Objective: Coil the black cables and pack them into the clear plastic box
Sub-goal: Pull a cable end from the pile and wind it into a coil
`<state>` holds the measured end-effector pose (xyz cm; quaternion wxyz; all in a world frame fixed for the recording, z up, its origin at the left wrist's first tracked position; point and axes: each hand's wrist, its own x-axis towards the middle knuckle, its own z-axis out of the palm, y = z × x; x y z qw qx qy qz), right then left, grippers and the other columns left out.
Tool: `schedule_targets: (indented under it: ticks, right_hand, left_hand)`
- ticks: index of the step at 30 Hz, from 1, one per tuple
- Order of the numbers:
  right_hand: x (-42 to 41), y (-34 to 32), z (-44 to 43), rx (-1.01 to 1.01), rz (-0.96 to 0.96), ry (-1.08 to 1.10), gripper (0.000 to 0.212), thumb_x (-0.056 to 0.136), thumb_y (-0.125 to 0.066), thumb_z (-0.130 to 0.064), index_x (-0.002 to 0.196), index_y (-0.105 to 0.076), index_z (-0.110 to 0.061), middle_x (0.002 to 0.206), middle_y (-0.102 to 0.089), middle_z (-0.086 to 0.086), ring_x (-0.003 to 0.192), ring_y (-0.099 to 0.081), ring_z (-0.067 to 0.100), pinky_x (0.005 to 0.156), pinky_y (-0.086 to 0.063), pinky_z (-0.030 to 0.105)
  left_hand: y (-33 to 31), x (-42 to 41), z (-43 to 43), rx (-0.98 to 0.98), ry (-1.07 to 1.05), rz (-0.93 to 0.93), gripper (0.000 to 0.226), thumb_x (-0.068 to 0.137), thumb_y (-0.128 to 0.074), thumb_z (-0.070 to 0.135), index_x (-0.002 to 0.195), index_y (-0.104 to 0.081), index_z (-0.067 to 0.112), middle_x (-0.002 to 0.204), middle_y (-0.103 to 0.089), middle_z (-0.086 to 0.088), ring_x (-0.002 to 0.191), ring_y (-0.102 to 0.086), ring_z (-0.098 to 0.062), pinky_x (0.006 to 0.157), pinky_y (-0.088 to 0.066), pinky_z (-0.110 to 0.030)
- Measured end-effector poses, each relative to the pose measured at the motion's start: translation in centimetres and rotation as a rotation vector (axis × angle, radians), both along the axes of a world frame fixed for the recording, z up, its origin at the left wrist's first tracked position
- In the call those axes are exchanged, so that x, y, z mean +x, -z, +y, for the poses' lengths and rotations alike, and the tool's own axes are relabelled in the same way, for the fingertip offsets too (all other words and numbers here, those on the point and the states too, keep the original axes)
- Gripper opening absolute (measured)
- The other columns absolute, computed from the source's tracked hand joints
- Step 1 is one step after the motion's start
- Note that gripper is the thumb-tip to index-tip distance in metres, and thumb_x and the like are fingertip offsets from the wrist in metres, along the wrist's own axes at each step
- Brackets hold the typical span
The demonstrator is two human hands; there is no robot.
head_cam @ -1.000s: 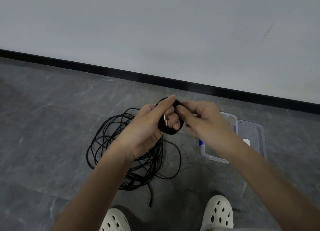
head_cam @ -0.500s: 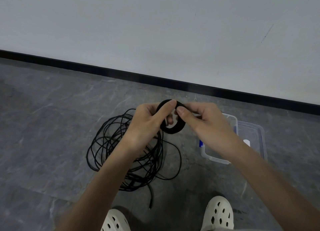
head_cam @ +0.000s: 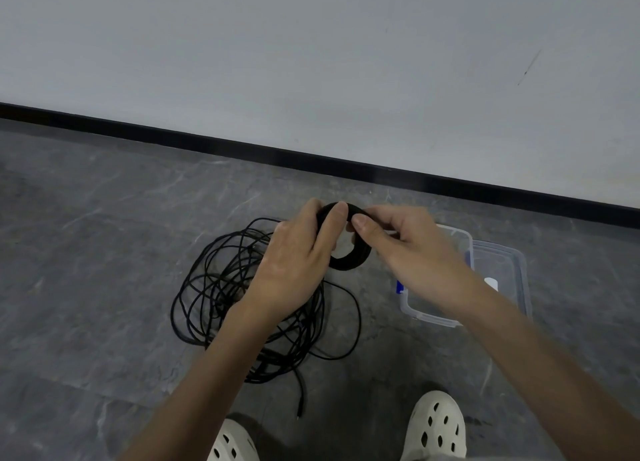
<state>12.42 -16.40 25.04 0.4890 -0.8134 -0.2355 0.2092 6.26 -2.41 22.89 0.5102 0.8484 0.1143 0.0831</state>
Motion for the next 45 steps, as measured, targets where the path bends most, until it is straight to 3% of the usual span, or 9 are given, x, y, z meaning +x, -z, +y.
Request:
schedule_targets:
  ticks: [9,13,18,25,28,31,35,40,45]
  right_hand:
    - [0.0,-0.1,0.1,0.001,0.026,-0.031,0.023,0.098,-0.048,-0.027,0.097,-0.07,-0.02,0.079,-0.07,-0.006,0.065,-0.059,-0.007,0.06,-0.042,0.008]
    - [0.2,-0.4,-0.1,0.047,0.065,-0.055,0.023,0.1,-0.046,-0.022,0.092,-0.067,-0.026,0.066,-0.066,-0.025,0.062,-0.057,-0.013,0.06,-0.039,0.003]
    - [0.7,-0.1,-0.5,0.018,0.021,-0.068,0.022,0.1,-0.046,-0.02,0.092,-0.066,-0.024,0.06,-0.062,-0.027,0.058,-0.056,-0.011,0.057,-0.04,0.006]
    - [0.8,0.1,-0.7,-0.041,-0.036,-0.079,0.022,0.099,-0.048,-0.022,0.091,-0.068,-0.025,0.074,-0.067,-0.015,0.073,-0.062,-0.005,0.069,-0.045,0.01]
    - [0.8,-0.2,-0.8,-0.049,-0.031,-0.085,0.021,0.099,-0.048,-0.023,0.095,-0.068,-0.026,0.068,-0.065,-0.023,0.07,-0.06,-0.01,0.065,-0.043,0.008]
    - [0.8,-0.8,-1.0,-0.007,0.084,-0.096,0.021,0.1,-0.046,-0.019,0.105,-0.066,-0.019,0.05,-0.055,-0.032,0.053,-0.054,-0.015,0.052,-0.039,0.003]
    - [0.5,-1.0,-0.7,0.053,0.206,-0.042,0.027,0.101,-0.043,-0.027,0.108,-0.067,-0.018,0.044,-0.049,-0.023,0.04,-0.046,-0.003,0.042,-0.034,0.007]
    - [0.6,-0.8,-0.5,0.155,0.394,0.024,0.039,0.103,-0.036,-0.033,0.09,-0.069,-0.016,0.047,-0.048,-0.013,0.046,-0.026,0.008,0.044,-0.022,0.018]
    - [0.9,-0.7,-0.6,0.352,0.562,0.013,0.029,0.101,-0.041,-0.02,0.098,-0.066,-0.005,0.066,-0.062,-0.013,0.048,-0.028,0.007,0.044,-0.017,0.019]
  left_hand:
    - [-0.4,-0.3,0.7,0.188,0.087,-0.104,0.028,0.101,-0.035,0.036,0.093,-0.058,0.021,0.058,-0.055,0.018,0.056,-0.053,-0.002,0.052,-0.035,-0.014]
    - [-0.5,-0.4,0.9,-0.001,0.118,-0.009,0.029,0.102,-0.038,0.039,0.09,-0.064,0.034,0.076,-0.064,0.02,0.078,-0.06,0.002,0.068,-0.042,-0.009]
    - [-0.2,-0.2,1.1,-0.046,0.218,0.085,0.027,0.094,-0.044,0.052,0.089,-0.062,0.032,0.066,-0.06,0.027,0.067,-0.058,0.004,0.062,-0.041,-0.01]
    - [0.3,0.0,1.0,-0.062,0.186,0.105,0.04,0.086,-0.058,0.053,0.102,-0.062,0.017,0.08,-0.067,0.0,0.072,-0.062,-0.016,0.067,-0.051,-0.04]
    - [-0.3,0.0,1.1,-0.125,0.278,0.068,0.013,0.099,-0.05,0.026,0.097,-0.062,0.021,0.062,-0.056,0.02,0.059,-0.052,0.0,0.059,-0.039,-0.014]
    - [-0.4,0.0,0.9,-0.107,0.243,0.019,0.018,0.101,-0.044,0.024,0.099,-0.062,0.026,0.06,-0.054,0.02,0.057,-0.049,0.0,0.056,-0.036,-0.012]
    - [-0.1,0.0,0.3,-0.098,0.127,-0.05,0.022,0.1,-0.044,0.028,0.102,-0.06,0.013,0.068,-0.056,-0.013,0.056,-0.047,-0.027,0.05,-0.038,-0.034]
    - [0.1,0.1,0.2,-0.169,0.073,0.006,0.023,0.101,-0.041,0.032,0.087,-0.058,0.027,0.067,-0.055,0.015,0.064,-0.051,-0.001,0.063,-0.042,-0.022]
    - [-0.8,-0.1,0.3,-0.412,0.203,-0.021,0.039,0.102,-0.037,0.036,0.069,-0.057,0.04,0.07,-0.049,0.02,0.07,-0.048,0.001,0.074,-0.038,-0.017]
